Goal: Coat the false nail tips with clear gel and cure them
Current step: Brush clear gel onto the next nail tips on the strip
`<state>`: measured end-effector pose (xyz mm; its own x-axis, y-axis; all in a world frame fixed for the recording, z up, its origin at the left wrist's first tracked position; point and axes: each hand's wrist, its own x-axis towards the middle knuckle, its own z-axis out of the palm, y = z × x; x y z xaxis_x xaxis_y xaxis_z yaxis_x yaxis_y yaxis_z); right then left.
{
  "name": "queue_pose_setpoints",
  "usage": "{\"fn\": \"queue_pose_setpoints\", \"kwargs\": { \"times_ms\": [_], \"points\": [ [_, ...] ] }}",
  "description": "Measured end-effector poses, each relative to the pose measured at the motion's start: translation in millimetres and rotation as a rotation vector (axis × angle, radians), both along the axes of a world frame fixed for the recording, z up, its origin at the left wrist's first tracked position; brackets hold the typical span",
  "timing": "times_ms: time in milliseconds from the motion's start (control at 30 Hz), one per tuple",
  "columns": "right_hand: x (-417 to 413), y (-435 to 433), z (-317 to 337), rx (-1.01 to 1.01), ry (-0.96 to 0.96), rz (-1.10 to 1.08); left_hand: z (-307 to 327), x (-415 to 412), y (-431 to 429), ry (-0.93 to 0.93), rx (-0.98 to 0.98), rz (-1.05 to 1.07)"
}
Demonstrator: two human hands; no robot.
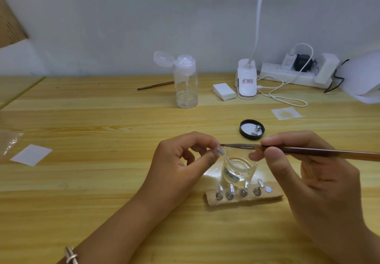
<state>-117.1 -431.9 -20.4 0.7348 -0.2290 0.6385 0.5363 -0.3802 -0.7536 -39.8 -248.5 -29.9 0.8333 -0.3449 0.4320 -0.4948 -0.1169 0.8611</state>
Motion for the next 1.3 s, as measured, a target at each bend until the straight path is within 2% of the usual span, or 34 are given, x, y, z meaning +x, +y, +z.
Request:
{"fn": "queue_pose_setpoints", "kwargs": {
  "times_ms": [1300],
  "points": [
    [-0.9, -2.2, 2.5, -0.035, 0.052, -0.009, 2.8, -1.2, 0.2, 0.025, 0.005, -0.002]
  ]
}}
